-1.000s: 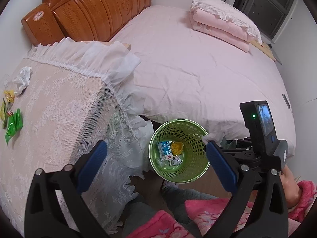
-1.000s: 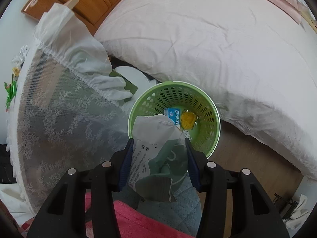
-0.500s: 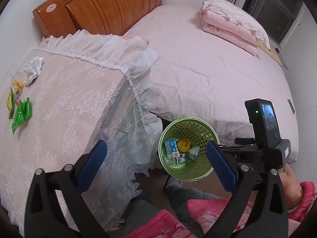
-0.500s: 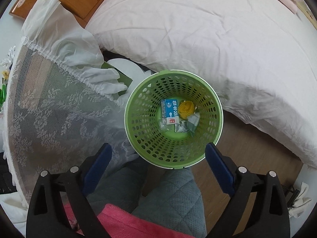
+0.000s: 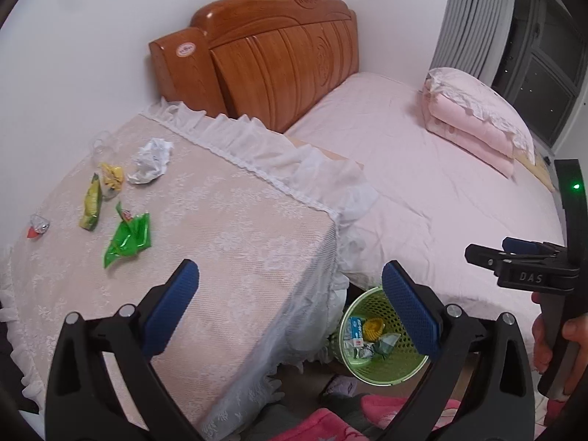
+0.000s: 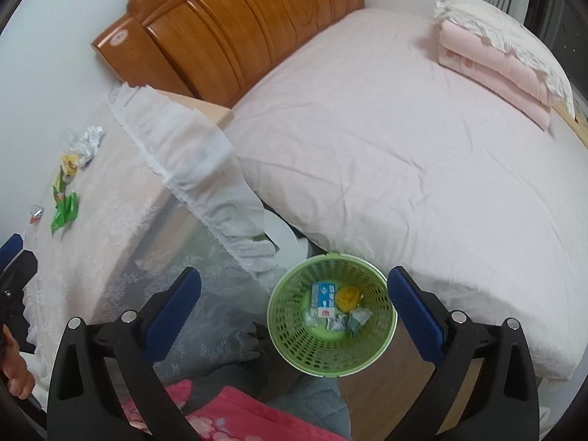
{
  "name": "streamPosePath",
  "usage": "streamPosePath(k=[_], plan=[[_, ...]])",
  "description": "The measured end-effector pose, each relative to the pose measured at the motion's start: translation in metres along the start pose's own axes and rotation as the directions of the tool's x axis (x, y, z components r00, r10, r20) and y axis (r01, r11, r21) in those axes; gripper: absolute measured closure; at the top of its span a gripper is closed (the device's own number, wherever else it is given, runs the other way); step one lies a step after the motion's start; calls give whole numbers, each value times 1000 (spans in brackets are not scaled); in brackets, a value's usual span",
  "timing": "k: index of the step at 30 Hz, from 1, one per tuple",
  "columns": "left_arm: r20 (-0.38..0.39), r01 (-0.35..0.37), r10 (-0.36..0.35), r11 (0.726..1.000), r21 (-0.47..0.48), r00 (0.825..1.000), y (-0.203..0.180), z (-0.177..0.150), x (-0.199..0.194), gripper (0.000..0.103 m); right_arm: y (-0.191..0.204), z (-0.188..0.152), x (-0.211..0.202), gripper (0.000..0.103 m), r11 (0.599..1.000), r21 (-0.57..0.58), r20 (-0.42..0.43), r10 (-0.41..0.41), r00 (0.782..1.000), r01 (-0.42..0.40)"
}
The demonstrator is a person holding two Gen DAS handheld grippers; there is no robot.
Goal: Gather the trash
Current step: 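Move both tools back to the table and lower the left tool onto the green wrapper, then grasp the green plastic wrapper with the left tool while the right tool grasps crumpled white paper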
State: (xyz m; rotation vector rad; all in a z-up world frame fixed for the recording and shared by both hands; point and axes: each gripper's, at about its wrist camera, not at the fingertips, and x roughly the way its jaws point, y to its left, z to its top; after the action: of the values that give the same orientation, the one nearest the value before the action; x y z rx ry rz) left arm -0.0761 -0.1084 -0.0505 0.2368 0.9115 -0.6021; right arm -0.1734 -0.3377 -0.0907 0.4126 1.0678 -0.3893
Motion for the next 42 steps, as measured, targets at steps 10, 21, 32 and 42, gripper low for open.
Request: streamPosePath(k=[10,21,32,42], plan=[[-14,-104,103,985,-138,995,64,-13,-5,7,65,25,-5,2,987,-143,1,78,997,-77],[-123,-192,167,954,-232,978,142,-24,33,7,120,27,24,2,975,-186,-82,110,991,-123],[-181,-206,182,970,-128,967,187,8,128,7,163,34,56,2,981,-163,-135,87,987,-108],[-221,-174,134,970,-171,966,202,15,165,43,183,27,71,2,977,-182,-170,80,982,-111]])
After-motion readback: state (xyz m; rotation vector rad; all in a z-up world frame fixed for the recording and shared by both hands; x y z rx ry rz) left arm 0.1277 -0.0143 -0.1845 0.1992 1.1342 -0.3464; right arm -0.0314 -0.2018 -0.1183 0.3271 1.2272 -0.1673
